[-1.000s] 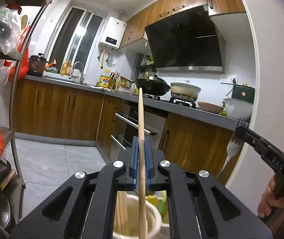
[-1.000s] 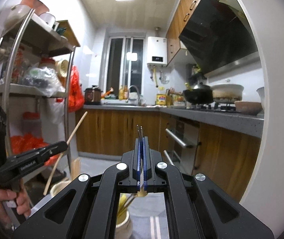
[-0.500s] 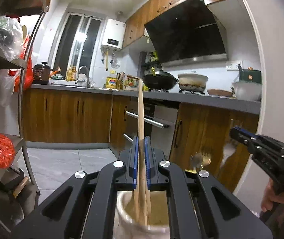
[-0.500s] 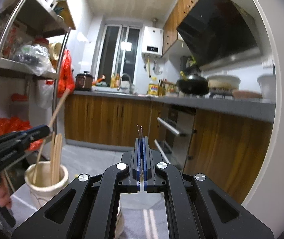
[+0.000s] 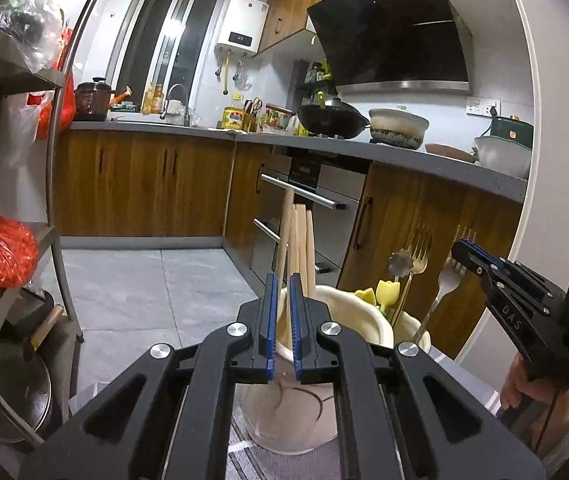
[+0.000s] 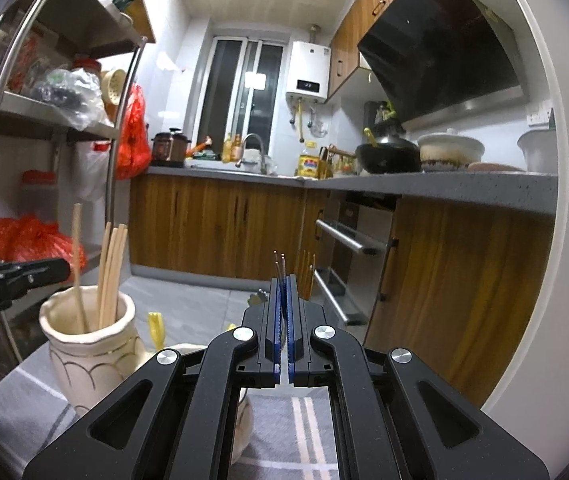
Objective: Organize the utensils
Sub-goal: 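Release the chopstick into the larger cup while the right tool releases the silver fork into the smaller cup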
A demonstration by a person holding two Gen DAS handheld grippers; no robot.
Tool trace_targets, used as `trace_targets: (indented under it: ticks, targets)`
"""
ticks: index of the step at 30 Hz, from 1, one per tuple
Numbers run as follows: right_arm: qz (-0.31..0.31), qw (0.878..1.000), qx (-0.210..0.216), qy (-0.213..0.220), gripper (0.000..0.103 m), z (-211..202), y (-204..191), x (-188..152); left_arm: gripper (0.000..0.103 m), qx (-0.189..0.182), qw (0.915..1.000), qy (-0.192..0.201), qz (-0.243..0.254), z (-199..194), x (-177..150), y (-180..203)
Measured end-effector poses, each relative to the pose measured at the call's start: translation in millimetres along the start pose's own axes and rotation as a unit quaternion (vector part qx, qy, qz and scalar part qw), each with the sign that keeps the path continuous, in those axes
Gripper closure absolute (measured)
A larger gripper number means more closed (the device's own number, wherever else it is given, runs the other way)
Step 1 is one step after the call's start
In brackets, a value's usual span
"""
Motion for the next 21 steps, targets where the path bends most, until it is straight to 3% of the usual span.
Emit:
trace_targets:
  ticks: [9, 12, 14, 19, 21]
  targets:
    - [-0.006, 1.000, 0.003, -0.014, 0.100, 1.0, -0.4, -9.3, 0.096, 0.015, 0.9999, 0.001, -0.002, -0.8, -2.3, -7.3]
    - [-0.003, 1.000, 0.002, -0.016, 0.100, 0.6, 0.0, -11.3, 0.087, 0.022, 0.9998, 0.000, -0.003, -0.9, -2.9, -9.2]
    - [-0.001, 1.000, -0.001, -0.014, 0.096, -0.3, 1.8, -10.4, 0.075, 0.026, 0.9996, 0.002, -0.005, -1.4, -2.5, -10.2]
    - [0.009, 1.000, 0.000, -0.014, 0.091, -0.4, 4.0, -10.8, 0.072, 0.030, 0.9995, 0.007, -0.001, -2.4, -0.8, -10.5]
    - [0.009, 1.000, 0.001, -0.012, 0.083, -1.0, 3.8, -10.7, 0.069, 0.031, 0.9995, 0.008, 0.001, -2.5, -1.1, -10.9]
Point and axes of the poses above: each gripper's, at about its wrist camera, not at the fingertips, and z roughly the way its jaws point, y to its right, x to its top, the point moved 9 cm from there along z, roughly the way its jaws point, and after that the axes turned 15 degrees about y, right-handed, at the moved point
